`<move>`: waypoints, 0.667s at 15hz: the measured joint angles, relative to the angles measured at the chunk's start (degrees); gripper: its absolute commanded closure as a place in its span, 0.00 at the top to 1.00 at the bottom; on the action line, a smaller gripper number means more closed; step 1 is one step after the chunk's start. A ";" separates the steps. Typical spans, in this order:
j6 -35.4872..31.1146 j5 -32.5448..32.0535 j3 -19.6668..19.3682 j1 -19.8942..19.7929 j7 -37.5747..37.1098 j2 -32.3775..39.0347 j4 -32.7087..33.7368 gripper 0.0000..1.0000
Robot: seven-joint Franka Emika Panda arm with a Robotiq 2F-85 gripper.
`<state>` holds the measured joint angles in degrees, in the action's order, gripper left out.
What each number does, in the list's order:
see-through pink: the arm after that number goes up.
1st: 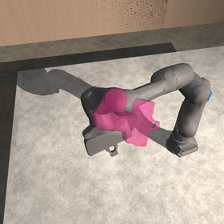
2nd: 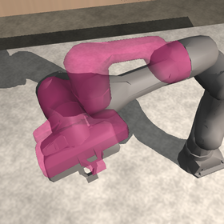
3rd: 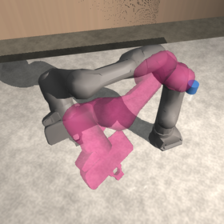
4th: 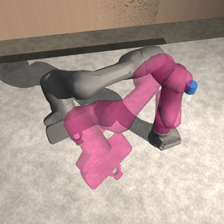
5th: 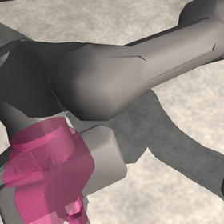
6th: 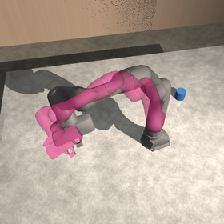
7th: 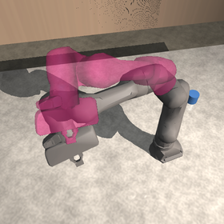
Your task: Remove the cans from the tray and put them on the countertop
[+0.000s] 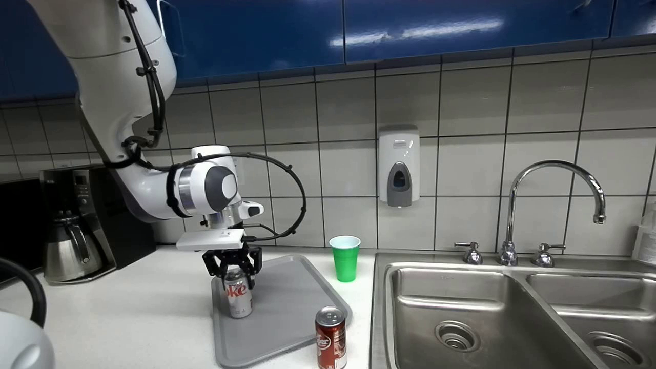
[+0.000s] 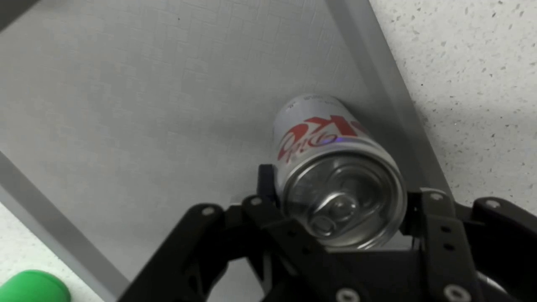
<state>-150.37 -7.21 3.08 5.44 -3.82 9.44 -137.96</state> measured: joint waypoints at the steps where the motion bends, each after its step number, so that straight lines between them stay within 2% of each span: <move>1: 0.00 0.00 0.00 0.00 0.00 0.00 0.00 0.38; 10: 0.20 0.62 0.31 0.45 0.13 -1.30 -0.02 0.38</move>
<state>-150.17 -6.58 3.39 5.89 -3.69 8.13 -137.98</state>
